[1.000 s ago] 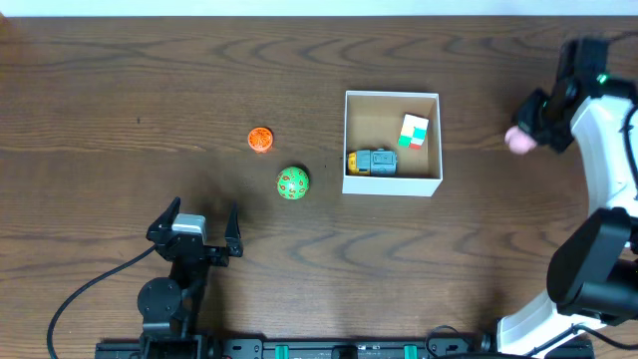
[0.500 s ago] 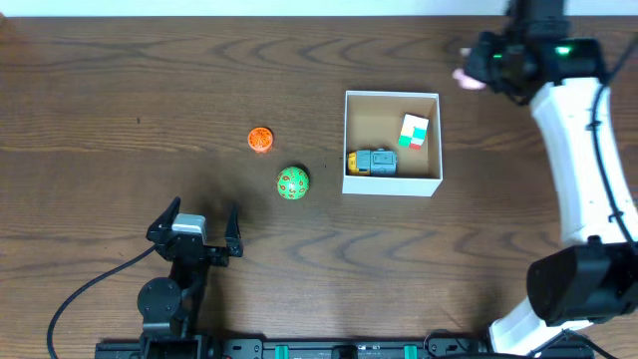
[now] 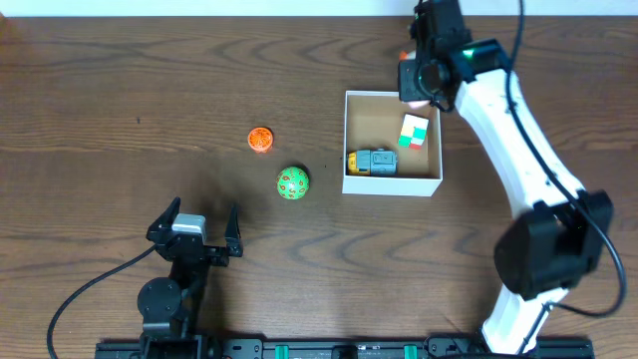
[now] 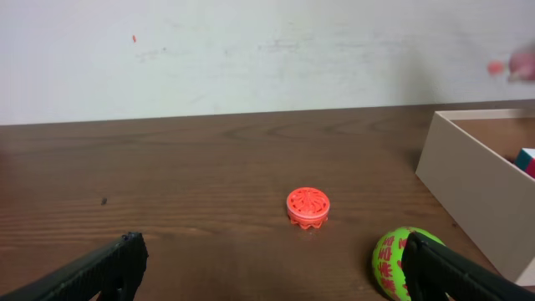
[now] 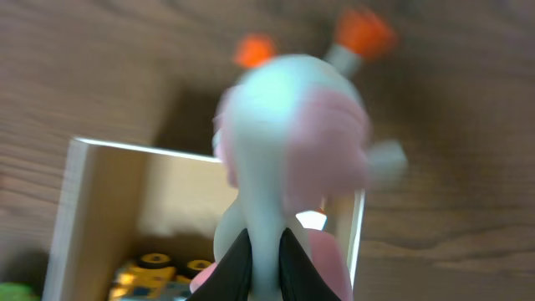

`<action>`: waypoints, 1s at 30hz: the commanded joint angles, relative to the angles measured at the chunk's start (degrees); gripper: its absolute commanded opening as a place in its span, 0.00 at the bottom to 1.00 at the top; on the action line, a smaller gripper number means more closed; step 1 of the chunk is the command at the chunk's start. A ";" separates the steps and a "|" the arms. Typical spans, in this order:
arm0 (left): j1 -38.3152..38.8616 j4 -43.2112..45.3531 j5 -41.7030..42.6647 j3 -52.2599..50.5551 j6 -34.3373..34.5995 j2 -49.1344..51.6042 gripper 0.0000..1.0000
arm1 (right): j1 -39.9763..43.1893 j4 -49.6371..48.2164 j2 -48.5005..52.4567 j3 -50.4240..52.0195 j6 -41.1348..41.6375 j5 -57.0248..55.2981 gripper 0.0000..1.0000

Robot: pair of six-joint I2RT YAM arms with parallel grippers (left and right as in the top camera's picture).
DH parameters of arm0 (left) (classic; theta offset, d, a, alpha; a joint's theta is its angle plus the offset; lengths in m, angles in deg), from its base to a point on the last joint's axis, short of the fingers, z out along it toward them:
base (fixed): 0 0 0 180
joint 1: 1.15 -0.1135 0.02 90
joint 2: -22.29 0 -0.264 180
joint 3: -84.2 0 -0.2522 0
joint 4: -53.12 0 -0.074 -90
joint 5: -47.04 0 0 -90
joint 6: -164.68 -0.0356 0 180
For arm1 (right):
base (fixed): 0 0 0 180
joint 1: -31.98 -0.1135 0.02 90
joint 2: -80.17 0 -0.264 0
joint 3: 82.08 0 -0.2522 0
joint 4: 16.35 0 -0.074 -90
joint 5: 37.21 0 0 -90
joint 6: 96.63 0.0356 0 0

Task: Pack container
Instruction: 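Carry the duck over the box and lower it inside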

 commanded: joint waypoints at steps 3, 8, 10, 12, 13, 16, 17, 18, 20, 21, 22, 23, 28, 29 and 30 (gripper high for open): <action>-0.20 -1.92 0.63 -1.01 -0.74 -0.33 0.98 | 0.09 0.44 3.93 -1.01 -2.34 -1.73 0.12; -0.20 -1.92 0.63 -1.01 -0.74 -0.33 0.98 | 0.04 1.25 4.35 -1.03 -2.36 -1.70 0.11; -0.20 -1.92 0.63 -1.01 -0.74 -0.33 0.98 | 0.02 1.49 4.28 -1.03 -2.51 -1.70 0.11; -0.20 -1.92 0.66 -1.01 -0.74 -0.33 0.98 | 0.04 1.90 4.28 -1.03 -3.26 -0.74 0.10; -0.20 -1.92 0.63 -1.01 -0.74 -0.33 0.98 | 0.04 2.03 4.28 -1.03 -4.15 0.42 0.09; -0.20 -1.92 0.63 -1.01 -0.74 -0.33 0.98 | -0.24 2.01 4.28 -1.03 -8.92 4.28 0.07; -0.20 -1.92 0.63 -1.01 -0.74 -0.33 0.98 | -0.46 1.97 4.28 -1.03 -10.12 4.28 0.04; -0.20 -1.92 0.63 -1.01 -0.74 -0.33 0.98 | -0.72 1.84 4.28 -1.03 -11.72 4.26 0.02; -0.20 -1.92 0.63 -1.01 -0.74 -0.33 0.98 | -1.14 1.25 4.26 -1.05 -14.93 4.26 0.01; -0.20 -1.92 0.63 -1.01 -0.74 -0.33 0.98 | -1.36 0.98 4.26 -1.07 -16.31 4.26 0.01; -0.20 -1.92 0.63 -1.01 -0.74 -0.33 0.98 | -1.49 0.79 4.26 -1.16 -17.92 4.28 0.01; -0.20 -1.92 0.63 -1.01 -0.74 -0.33 0.98 | -1.62 0.66 4.26 -1.22 -19.28 4.26 0.01; -0.20 -1.92 0.63 -1.01 -0.74 -0.33 0.98 | -1.66 1.31 4.04 -1.46 -27.87 4.26 0.01; -0.20 -1.92 0.63 -1.01 -0.74 -0.33 0.98 | -1.66 1.36 3.89 -1.46 -29.16 4.26 0.01; -0.20 -1.92 0.63 -1.01 -0.74 -0.33 0.98 | -1.66 1.33 3.65 -1.44 -30.40 4.26 0.01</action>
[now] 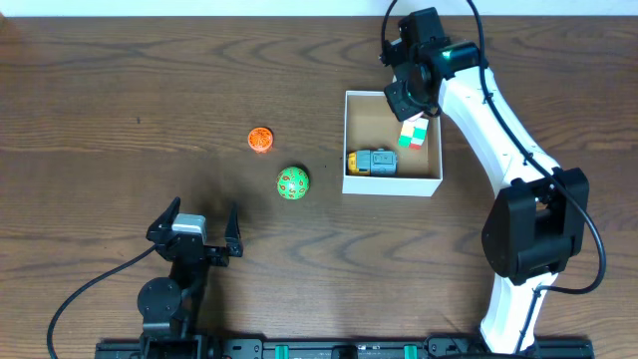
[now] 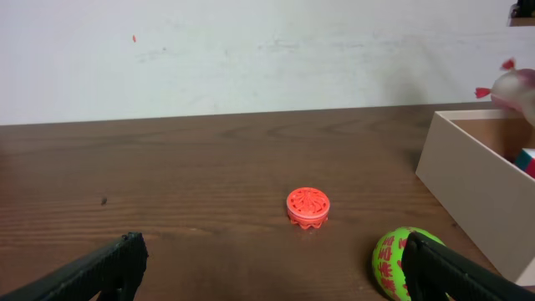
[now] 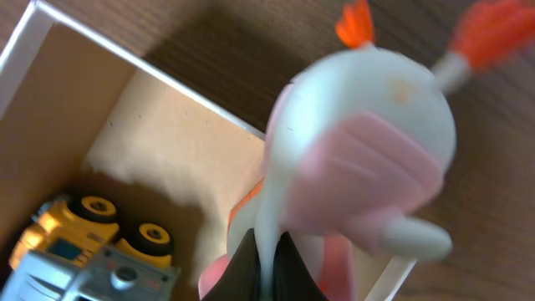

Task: Pack container
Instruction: 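Carry the duck over the box and lower it inside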

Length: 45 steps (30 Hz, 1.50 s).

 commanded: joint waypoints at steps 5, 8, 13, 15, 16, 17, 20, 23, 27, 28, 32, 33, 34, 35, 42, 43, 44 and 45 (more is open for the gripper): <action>-0.20 -1.92 0.63 -1.01 -0.74 -0.33 0.98 | -0.81 -1.86 -3.13 -1.40 -10.21 -0.13 0.01; -0.20 -1.92 0.63 -1.01 -0.74 -0.33 0.98 | -0.81 -3.52 -5.40 -1.40 -10.16 -0.33 0.01; -0.20 -1.92 0.63 -1.01 -0.74 -0.33 0.98 | -0.81 -4.22 -8.92 -1.40 -10.16 -0.24 0.01; -0.20 -1.92 0.63 -1.01 -0.74 -0.33 0.98 | -0.81 -3.78 -10.10 -1.40 -10.16 -0.22 0.01; -0.20 -1.92 0.63 -1.01 -0.74 -0.33 0.98 | -0.83 -3.34 -10.73 -1.40 -10.16 -0.17 0.01; -0.20 -1.92 0.63 -1.01 -0.74 -0.33 0.98 | -0.83 -2.91 -11.10 -1.40 -10.19 0.20 0.01; -0.20 -1.92 0.66 -1.01 -0.74 -0.33 0.98 | -0.83 -0.94 -12.13 -1.40 -10.45 2.99 0.01; -0.20 -1.92 0.63 -1.01 -0.74 -0.33 0.98 | -0.81 2.84 -12.26 -1.40 -14.62 7.41 0.01; -0.20 -1.92 0.63 -1.01 -0.74 -0.33 0.98 | -0.76 5.42 -12.13 -1.36 -17.27 8.81 0.01; -0.20 -1.92 0.63 -1.01 -0.74 -0.33 0.98 | -0.74 5.62 -12.13 -1.36 -17.75 8.81 0.01; -0.20 -1.92 0.63 -1.01 -0.74 -0.33 0.98 | -0.72 6.56 -12.07 -1.33 -19.74 8.81 0.03; -0.20 -1.92 0.63 -1.01 -0.74 -0.33 0.98 | -0.68 6.69 -12.07 -1.33 -19.69 8.83 0.03; -0.20 -1.92 0.63 -1.01 -0.74 -0.33 0.98 | -0.68 7.10 -12.07 -1.33 -19.74 8.83 0.04; -0.20 -1.92 0.63 -1.01 -0.74 -0.33 0.98 | -0.68 7.61 -12.07 -1.33 -20.20 8.83 0.05; -0.20 -1.92 0.63 -1.01 -0.74 -0.33 0.98 | -0.07 9.25 -11.82 -1.27 -25.16 8.81 0.06; -0.20 -1.92 0.63 -1.01 -0.74 -0.33 0.98 | 0.15 9.18 -11.69 -1.27 -25.99 8.79 0.08; -0.20 -1.92 0.66 -1.01 -0.74 -0.33 0.98 | 0.33 9.09 -11.65 -1.27 -26.67 8.79 0.10; -0.20 -1.92 0.63 -1.01 -0.74 -0.33 0.98 | 0.50 9.09 -11.58 -1.27 -27.32 8.81 0.13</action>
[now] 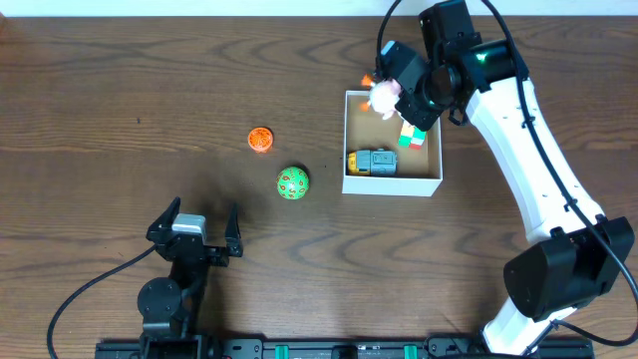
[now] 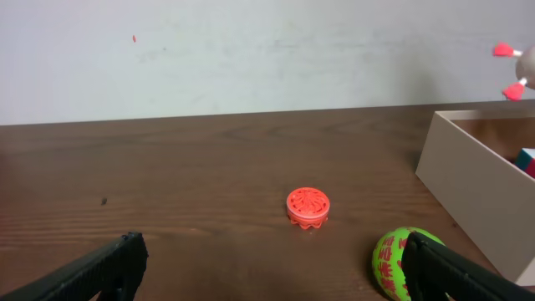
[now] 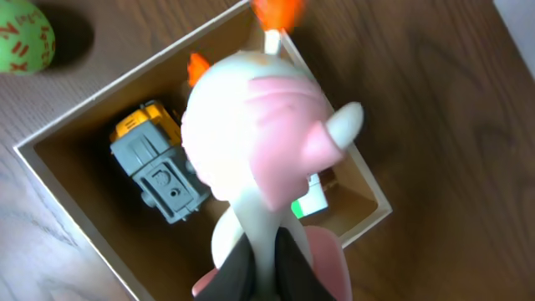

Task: Pack container
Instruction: 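Carry the duck over the box and lower it inside, then open the right gripper and withdraw it to the right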

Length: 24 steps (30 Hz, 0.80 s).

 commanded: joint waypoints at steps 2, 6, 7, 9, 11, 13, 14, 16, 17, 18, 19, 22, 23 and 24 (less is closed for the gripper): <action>-0.20 -1.92 0.63 -1.01 -0.74 -0.33 0.98 | 0.70 -0.31 -0.13 -0.90 -5.75 0.79 0.19; -0.20 -1.92 0.63 -1.01 -0.74 -0.33 0.98 | 1.03 -0.44 0.68 -0.90 -10.93 0.76 0.25; -0.20 -1.92 0.63 -1.01 -0.74 -0.33 0.98 | 1.11 -0.46 0.90 -0.90 -11.69 0.74 0.25; -0.20 -1.92 0.63 -1.01 -0.74 -0.33 0.98 | 1.31 -0.83 1.42 -0.90 -12.04 0.57 0.26; -0.20 -1.92 0.63 -1.01 -0.74 -0.33 0.98 | 1.60 -1.40 2.27 -0.90 -12.02 0.33 0.26; -0.20 -1.92 0.63 -1.01 -0.74 -0.33 0.98 | 1.88 -1.70 3.08 -0.90 -12.00 0.35 0.32; -0.20 -1.92 0.63 -1.01 -0.74 -0.33 0.98 | 2.05 -1.81 3.30 -0.90 -12.00 0.35 0.39; -0.20 -1.92 0.63 -1.01 -0.74 -0.33 0.98 | 2.12 -2.38 3.85 -0.90 -11.19 0.33 0.42; -0.20 -1.92 0.63 -1.01 -0.74 -0.33 0.98 | 2.10 -3.04 3.89 -0.90 -10.03 0.13 0.43; -0.20 -1.92 0.63 -1.01 -0.74 -0.33 0.98 | 2.10 -4.11 4.00 -0.90 -8.59 0.13 0.47; -0.20 -1.92 0.63 -1.01 -0.74 -0.33 0.98 | 2.10 -5.11 4.00 -0.90 -7.34 0.13 0.65; -0.20 -1.92 0.63 -1.01 -0.74 -0.33 0.98 | 2.05 -8.98 3.93 -0.92 -1.86 0.11 0.99; -0.20 -1.92 0.63 -1.01 -0.74 -0.33 0.98 | 2.03 -10.47 3.91 -1.03 0.74 0.11 0.99; -0.20 -1.92 0.63 -1.01 -0.74 -0.33 0.98 | 2.03 -11.78 3.89 -1.11 3.19 0.07 0.99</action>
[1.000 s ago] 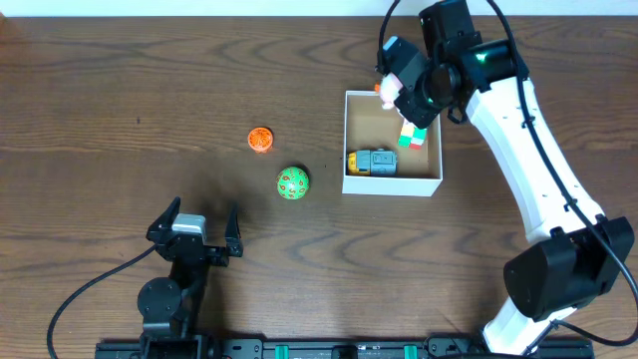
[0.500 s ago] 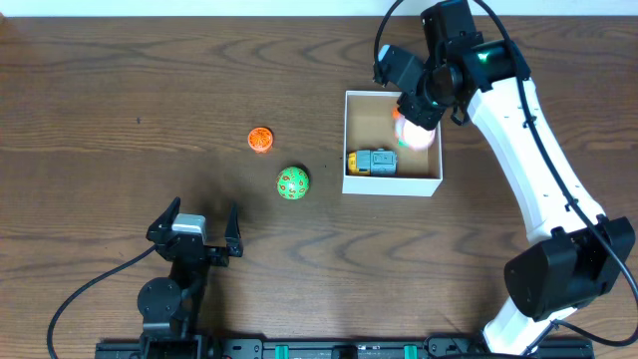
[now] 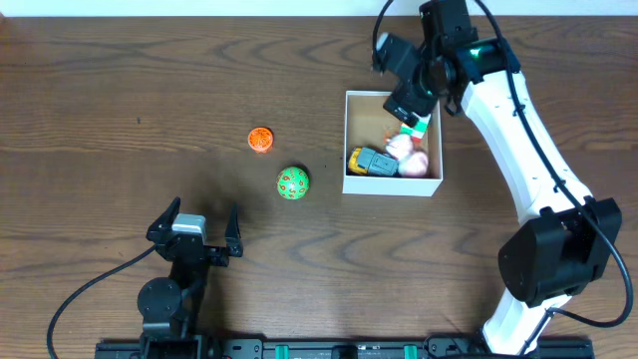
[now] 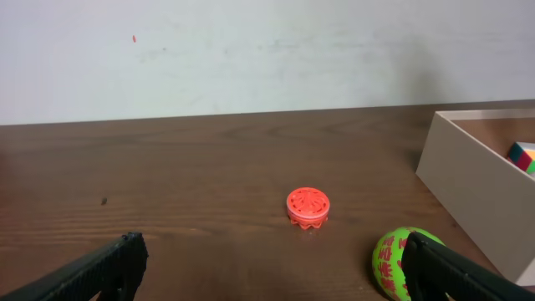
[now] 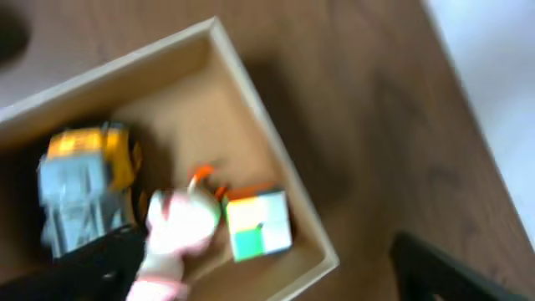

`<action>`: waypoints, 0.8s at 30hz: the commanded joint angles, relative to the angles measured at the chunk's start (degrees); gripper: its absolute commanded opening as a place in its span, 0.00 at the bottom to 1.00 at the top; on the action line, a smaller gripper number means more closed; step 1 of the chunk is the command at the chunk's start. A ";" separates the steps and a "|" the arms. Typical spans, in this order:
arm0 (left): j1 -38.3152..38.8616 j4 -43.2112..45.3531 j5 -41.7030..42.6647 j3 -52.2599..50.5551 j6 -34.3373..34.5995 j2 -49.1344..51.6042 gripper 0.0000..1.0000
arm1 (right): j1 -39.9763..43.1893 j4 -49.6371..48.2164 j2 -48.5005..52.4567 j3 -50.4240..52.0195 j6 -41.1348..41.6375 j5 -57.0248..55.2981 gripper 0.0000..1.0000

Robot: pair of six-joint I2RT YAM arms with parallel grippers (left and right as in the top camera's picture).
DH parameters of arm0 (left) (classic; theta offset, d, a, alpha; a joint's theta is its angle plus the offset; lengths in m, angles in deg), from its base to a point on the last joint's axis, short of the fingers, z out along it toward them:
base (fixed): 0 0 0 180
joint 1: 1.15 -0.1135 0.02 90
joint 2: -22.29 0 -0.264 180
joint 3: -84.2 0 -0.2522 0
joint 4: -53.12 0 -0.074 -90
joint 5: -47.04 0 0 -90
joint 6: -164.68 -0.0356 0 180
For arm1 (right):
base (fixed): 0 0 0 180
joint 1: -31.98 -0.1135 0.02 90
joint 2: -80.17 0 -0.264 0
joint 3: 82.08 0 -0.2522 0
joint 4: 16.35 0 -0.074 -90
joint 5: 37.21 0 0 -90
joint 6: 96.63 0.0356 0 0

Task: Pack container
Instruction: 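Open the right gripper and withdraw it to the right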

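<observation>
The white open box (image 3: 346, 140) holds a yellow-grey toy truck (image 3: 371, 161), a colour cube (image 3: 415, 128) and a white-pink plush toy (image 3: 407, 152). My right gripper (image 3: 411, 100) hangs open above the box's far side with nothing between its fingers. In the right wrist view the plush (image 5: 180, 230) lies between the truck (image 5: 88, 192) and the cube (image 5: 259, 221). A green ball (image 3: 292, 181) and an orange cap (image 3: 260, 139) lie on the table left of the box. Near the front edge my left gripper (image 3: 192, 231) rests open and empty.
The dark wooden table (image 3: 120, 90) carries everything. In the left wrist view the orange cap (image 4: 308, 206) sits ahead, the green ball (image 4: 397, 261) lies by the right finger, and the box wall (image 4: 468, 184) rises at the right. A white wall stands behind the table.
My right gripper has opened and let go of the plush toy, which now lies in the box beside the truck and cube. The left arm, ball and cap have not moved.
My right gripper held the plush toy beyond the box's far right corner. Then it held the toy over the far edge, then above the box's far left part. Now it is open and the plush lies inside. The left arm stayed still throughout.
</observation>
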 commanded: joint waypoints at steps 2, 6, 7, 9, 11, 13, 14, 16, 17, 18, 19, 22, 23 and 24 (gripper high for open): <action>-0.20 -1.92 0.66 -1.01 -0.74 -0.33 0.98 | 0.70 -4.15 -0.20 -1.22 13.51 -0.33 0.99; -0.20 -1.92 0.66 -1.01 -0.74 -0.33 0.98 | 0.74 -7.30 -1.14 -2.40 26.91 -8.81 0.99; -0.20 -1.92 0.66 -1.01 -0.74 -0.33 0.98 | 0.85 -7.63 -1.44 -2.60 30.84 -12.72 0.99; -0.20 -1.92 0.66 -1.01 -0.74 -0.33 0.98 | 1.49 -7.74 -2.19 -2.69 39.23 -21.90 0.99; -0.20 -1.92 0.66 -1.01 -0.74 -0.33 0.98 | 2.86 -6.73 -2.47 -2.69 45.44 -29.49 0.99; -0.20 -1.92 0.66 -1.01 -0.74 -0.33 0.98 | 5.09 -4.35 -2.45 -2.64 49.77 -31.98 0.99; -0.20 -1.92 0.66 -1.01 -0.74 -0.33 0.98 | 6.25 -3.15 -2.43 -2.47 51.19 -31.89 0.99; -0.20 -1.92 0.66 -1.01 -0.74 -0.33 0.98 | 9.29 -0.22 -2.40 -1.46 54.99 -31.45 0.99; -0.20 -1.92 0.66 -1.01 -0.74 -0.33 0.98 | 10.56 0.85 -2.40 -1.05 55.84 -30.75 0.99; -0.20 -1.92 0.66 -1.01 -0.74 -0.33 0.98 | 12.00 1.66 -2.29 -0.46 56.15 -29.88 0.99; -0.20 -1.92 0.66 -1.01 -0.74 -0.33 0.98 | 13.44 2.16 -2.25 0.22 56.13 -29.03 0.99; -0.20 -1.92 0.66 -1.01 -0.74 -0.33 0.98 | 17.44 2.23 -2.25 2.67 56.11 -26.95 0.99; -0.20 -1.92 0.66 -1.01 -0.74 -0.33 0.98 | 18.49 2.25 -2.25 3.28 56.08 -26.69 0.99; -0.20 -1.92 0.66 -1.01 -0.74 -0.33 0.98 | 19.69 2.14 -2.25 4.02 56.11 -26.51 0.99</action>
